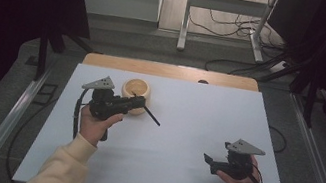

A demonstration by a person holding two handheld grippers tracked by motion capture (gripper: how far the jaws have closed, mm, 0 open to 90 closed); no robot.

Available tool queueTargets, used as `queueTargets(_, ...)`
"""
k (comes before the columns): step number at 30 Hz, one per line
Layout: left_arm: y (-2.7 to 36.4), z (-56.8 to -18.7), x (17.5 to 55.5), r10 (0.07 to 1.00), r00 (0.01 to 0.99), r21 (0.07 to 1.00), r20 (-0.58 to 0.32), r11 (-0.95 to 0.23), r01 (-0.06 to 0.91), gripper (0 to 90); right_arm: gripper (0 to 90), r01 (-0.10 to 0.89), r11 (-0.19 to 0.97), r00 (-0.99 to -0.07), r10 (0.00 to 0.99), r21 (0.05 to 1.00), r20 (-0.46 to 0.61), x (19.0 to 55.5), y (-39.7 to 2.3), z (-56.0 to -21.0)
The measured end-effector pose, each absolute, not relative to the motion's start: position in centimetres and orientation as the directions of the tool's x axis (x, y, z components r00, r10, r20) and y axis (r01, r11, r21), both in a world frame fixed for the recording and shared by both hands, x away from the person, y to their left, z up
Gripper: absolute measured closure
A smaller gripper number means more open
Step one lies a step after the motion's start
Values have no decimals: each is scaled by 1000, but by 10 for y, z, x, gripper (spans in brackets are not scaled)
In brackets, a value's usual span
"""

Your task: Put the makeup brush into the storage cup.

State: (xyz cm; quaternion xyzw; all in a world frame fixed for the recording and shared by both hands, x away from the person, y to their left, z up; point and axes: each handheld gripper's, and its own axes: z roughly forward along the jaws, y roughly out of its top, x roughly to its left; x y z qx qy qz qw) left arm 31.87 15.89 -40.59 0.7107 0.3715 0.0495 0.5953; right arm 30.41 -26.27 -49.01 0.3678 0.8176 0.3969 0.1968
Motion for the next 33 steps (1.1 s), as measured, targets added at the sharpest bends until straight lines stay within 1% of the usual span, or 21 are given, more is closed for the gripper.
queueTargets(8, 167, -403, 327, 600, 703, 879, -383, 4, 476, 833, 106, 449, 420, -651, 759, 788, -33, 304, -263, -491)
queueTargets(14, 174, -397, 333, 613, 693, 887, -379, 28, 460, 834, 105, 444, 417, -653, 756, 793, -32, 305, -263, -491)
queueTargets(33, 189, -387, 350, 665, 654, 886, -360, 24, 463, 833, 106, 449, 422, -651, 758, 787, -36, 305, -263, -492)
